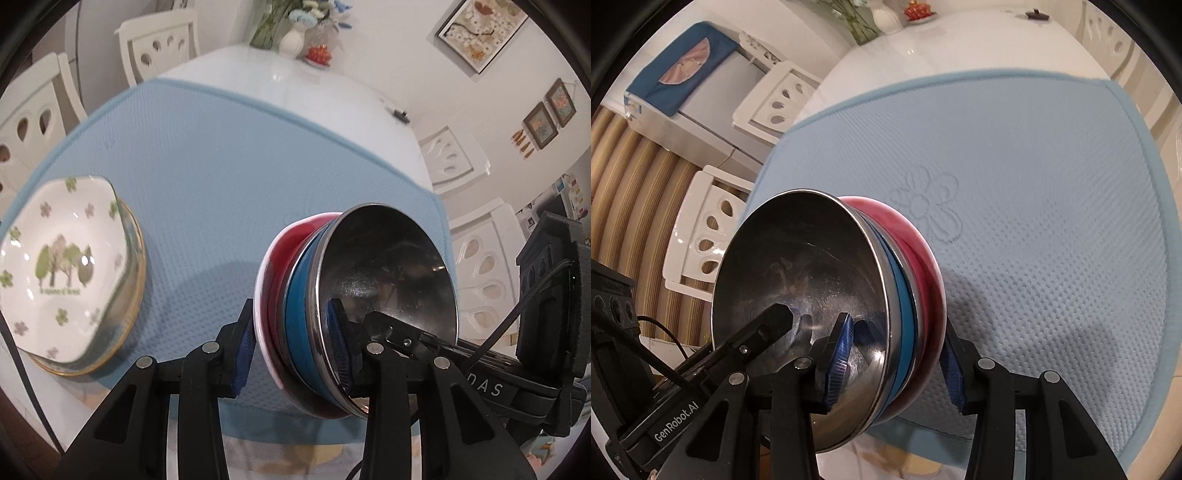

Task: Organize plates and bowls
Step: 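Carry the nested bowl stack with both grippers over the white plate stack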

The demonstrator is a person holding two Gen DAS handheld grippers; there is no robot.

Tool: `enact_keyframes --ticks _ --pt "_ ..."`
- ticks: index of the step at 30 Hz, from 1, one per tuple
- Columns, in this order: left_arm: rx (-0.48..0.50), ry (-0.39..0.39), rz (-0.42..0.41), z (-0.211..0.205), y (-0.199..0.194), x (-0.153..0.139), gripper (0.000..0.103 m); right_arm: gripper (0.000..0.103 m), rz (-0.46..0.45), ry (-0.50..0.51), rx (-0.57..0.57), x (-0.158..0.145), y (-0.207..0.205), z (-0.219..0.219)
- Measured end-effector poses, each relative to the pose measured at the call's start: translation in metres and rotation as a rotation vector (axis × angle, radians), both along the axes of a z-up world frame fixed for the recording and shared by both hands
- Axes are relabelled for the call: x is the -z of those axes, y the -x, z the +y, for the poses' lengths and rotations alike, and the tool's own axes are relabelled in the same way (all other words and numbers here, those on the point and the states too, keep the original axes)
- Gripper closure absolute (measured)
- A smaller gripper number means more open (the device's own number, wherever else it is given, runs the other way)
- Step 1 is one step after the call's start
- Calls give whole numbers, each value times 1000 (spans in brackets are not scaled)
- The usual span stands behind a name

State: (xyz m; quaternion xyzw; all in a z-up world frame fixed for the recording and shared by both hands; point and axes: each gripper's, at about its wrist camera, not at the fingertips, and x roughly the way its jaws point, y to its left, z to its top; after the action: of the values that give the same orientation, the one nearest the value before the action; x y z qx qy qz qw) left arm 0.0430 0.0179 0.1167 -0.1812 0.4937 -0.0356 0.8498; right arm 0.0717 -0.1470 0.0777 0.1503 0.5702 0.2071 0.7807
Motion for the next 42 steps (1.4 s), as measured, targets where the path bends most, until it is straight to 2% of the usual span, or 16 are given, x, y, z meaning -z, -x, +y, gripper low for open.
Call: enact_keyframes --ticks 7,15,20,25,32,42 --pt "-44 -8 -68 35 12 -40 70 58 -64 -10 -24 -44 -2 23" --pt "-75 -39 -105 96 24 -75 70 58 -108 -13 -51 -79 2 93" --pt "-89 -54 -106 148 33 -82 70 58 -85 -15 -61 -93 2 139" --pt "-73 -48 -91 190 38 -73 70 58 -60 -6 -62 -95 4 187" --pt "-38 -28 -72 233 35 -55 70 58 -32 20 -51 -81 5 235" --pt "13 42 23 259 32 7 70 58 45 112 -25 -32 1 268"
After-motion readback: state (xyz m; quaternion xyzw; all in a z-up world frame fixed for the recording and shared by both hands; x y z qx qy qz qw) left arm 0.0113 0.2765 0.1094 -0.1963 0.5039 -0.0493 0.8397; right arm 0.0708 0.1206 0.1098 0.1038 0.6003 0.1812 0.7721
